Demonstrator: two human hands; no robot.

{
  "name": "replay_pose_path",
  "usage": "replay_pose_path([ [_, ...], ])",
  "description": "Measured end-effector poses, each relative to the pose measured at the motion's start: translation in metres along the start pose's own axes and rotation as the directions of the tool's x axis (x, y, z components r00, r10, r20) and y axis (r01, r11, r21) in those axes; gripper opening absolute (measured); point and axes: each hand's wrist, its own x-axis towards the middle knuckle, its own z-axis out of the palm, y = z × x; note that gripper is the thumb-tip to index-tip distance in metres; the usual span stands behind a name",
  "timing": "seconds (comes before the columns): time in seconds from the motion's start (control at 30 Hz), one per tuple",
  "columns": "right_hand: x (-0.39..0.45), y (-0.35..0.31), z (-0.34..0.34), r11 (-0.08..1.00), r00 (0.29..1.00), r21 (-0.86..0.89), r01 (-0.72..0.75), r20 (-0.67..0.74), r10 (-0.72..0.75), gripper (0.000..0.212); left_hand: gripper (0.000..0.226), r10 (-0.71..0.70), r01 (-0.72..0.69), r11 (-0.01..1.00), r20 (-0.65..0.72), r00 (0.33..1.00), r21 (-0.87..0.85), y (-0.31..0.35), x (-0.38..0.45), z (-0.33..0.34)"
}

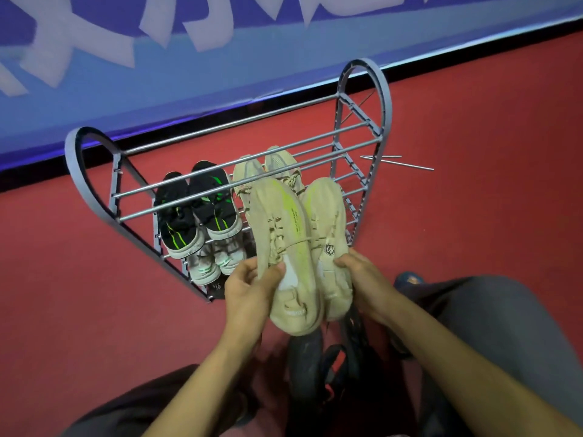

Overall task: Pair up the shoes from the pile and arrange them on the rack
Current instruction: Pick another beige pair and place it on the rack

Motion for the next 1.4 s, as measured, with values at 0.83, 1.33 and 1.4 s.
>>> replay_pose_path([
  [0.83, 0.006, -0.060, -0.078, 0.932, 0.990, -0.350, -0.096, -0.135, 0.051, 0.037, 0.030, -0.008, 0.003, 0.999, 0.142, 0.990, 0.033, 0.019, 0.001, 0.035],
  [1.33, -0.037, -0.009, -0.070, 0.951, 0.972, 0.214, -0.222, 0.128, 0.198, 0.056, 0.056, -0.276, 0.301, 0.943, 0.171, 0.946, -0.144, -0.028, -0.056, 0.080],
  [1.4, -0.044, -0.013, -0.067, 0.940, 0.963, 0.247, -0.237, 0.190, 0.192, 0.052, 0.052, -0.347, 0.410, 0.906, 0.367, 0.863, -0.107, -0.025, -0.059, 0.081],
])
